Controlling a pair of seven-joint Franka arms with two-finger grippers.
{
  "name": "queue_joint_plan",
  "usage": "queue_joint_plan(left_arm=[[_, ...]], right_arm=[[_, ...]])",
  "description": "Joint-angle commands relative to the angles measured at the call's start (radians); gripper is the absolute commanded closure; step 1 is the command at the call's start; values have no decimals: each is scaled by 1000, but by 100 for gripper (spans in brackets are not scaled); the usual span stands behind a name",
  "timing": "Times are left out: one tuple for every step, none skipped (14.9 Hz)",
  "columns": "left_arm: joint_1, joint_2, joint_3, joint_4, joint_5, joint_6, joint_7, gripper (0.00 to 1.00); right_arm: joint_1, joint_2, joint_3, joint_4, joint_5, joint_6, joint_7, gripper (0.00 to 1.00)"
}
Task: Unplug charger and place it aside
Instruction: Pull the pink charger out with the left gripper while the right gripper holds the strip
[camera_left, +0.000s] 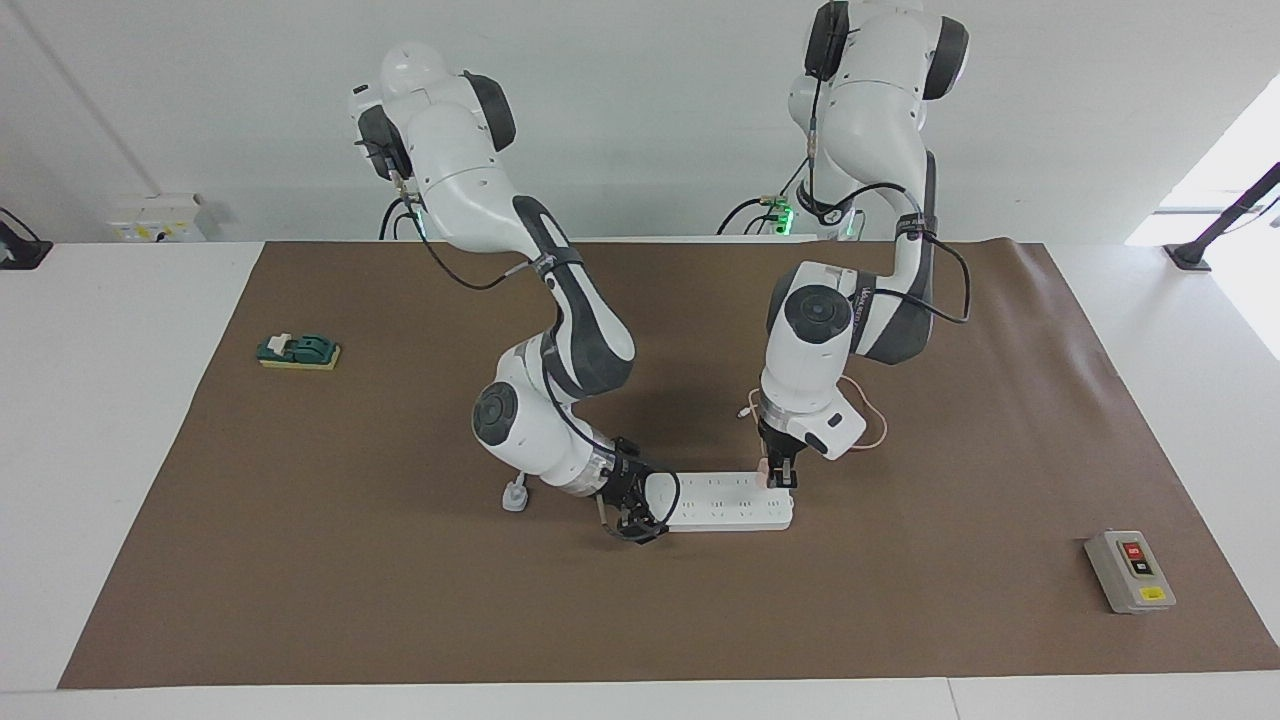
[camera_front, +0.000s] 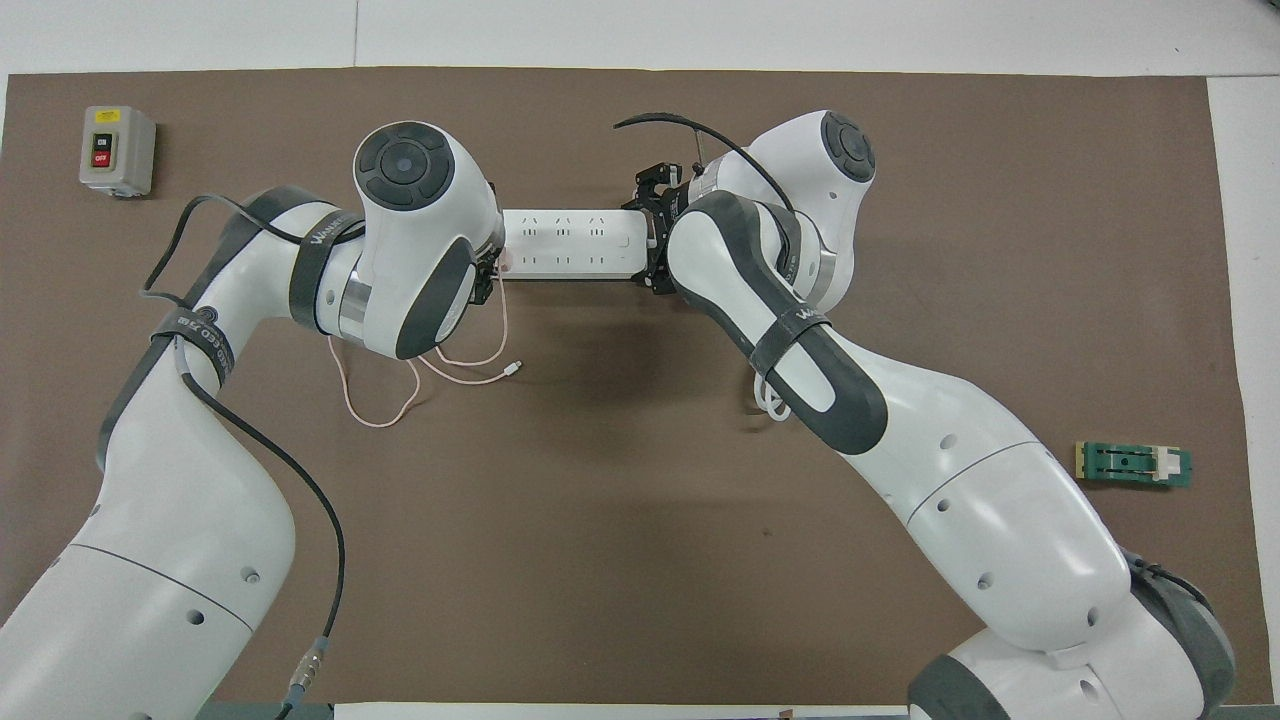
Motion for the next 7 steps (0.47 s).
queue_joint_plan(left_arm=[[-25, 31, 6, 10, 1, 2, 2, 100], [-25, 29, 6, 10, 1, 0, 2, 100], [-25, 29, 6, 10, 1, -3, 2, 100], [-27, 23, 6, 15, 1, -7, 3, 100], [-25, 14, 6, 18, 1, -18, 0, 100], [-21, -12, 7, 22, 1, -58, 8, 100], [-16, -39, 6, 35, -1, -110, 25, 100]], right_arm=[[7, 35, 8, 42, -23, 25, 2, 100], [5, 35, 8, 42, -23, 26, 1, 100], [7, 35, 8, 42, -23, 26, 1, 100], [7, 35, 8, 42, -24, 26, 1, 100], [7, 35, 8, 42, -24, 26, 1, 100], [7, 33, 8, 41, -24, 26, 1, 100], [7, 35, 8, 42, -24, 26, 1, 100]])
